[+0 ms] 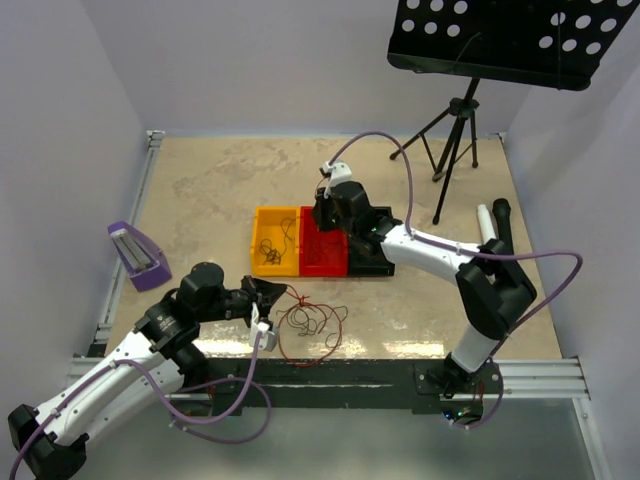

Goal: Untangle the cables
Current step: Place the cable in the bin.

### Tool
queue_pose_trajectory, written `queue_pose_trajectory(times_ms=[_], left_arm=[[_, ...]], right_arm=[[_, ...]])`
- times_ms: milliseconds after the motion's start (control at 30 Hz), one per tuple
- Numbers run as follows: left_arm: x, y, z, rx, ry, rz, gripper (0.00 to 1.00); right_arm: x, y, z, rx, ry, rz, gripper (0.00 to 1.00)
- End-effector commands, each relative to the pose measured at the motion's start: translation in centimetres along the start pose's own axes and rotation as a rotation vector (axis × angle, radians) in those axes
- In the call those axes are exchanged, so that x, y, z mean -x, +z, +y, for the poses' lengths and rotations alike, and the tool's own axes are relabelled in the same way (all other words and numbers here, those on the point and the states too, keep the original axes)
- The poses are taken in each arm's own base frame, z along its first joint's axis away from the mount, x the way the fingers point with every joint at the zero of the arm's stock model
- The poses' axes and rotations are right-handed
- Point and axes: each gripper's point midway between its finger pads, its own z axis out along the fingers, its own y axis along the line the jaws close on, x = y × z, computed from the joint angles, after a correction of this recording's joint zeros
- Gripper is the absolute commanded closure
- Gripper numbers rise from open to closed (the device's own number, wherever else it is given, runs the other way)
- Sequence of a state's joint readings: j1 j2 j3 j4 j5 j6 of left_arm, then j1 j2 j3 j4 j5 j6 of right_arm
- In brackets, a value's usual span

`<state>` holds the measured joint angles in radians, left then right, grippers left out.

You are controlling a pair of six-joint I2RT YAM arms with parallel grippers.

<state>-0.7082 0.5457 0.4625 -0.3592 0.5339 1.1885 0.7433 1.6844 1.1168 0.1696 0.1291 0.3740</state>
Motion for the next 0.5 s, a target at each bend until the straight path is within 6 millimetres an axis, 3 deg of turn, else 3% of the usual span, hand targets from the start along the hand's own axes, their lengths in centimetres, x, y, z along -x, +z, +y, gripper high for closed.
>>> queue_pose_trajectory(times_ms=[0,200,467], left_arm=[[0.4,0.0,0.8,0.028,0.006,-0.017,1.0],[0.4,-0.1,0.9,0.032,0.007,-0.017,1.0],[0.5,-0.1,0.9,0.032,0.005,-0.021,1.0]], right_arm=[[-2.7,0.7,-0.5,-0.009,0.018,0.089,1.0],[-5.7,1.8,-2.0,-0.071,0.017,0.167,1.0],[-7.0,3.9,-2.7,-0.121,0.005,0.224,1.0]])
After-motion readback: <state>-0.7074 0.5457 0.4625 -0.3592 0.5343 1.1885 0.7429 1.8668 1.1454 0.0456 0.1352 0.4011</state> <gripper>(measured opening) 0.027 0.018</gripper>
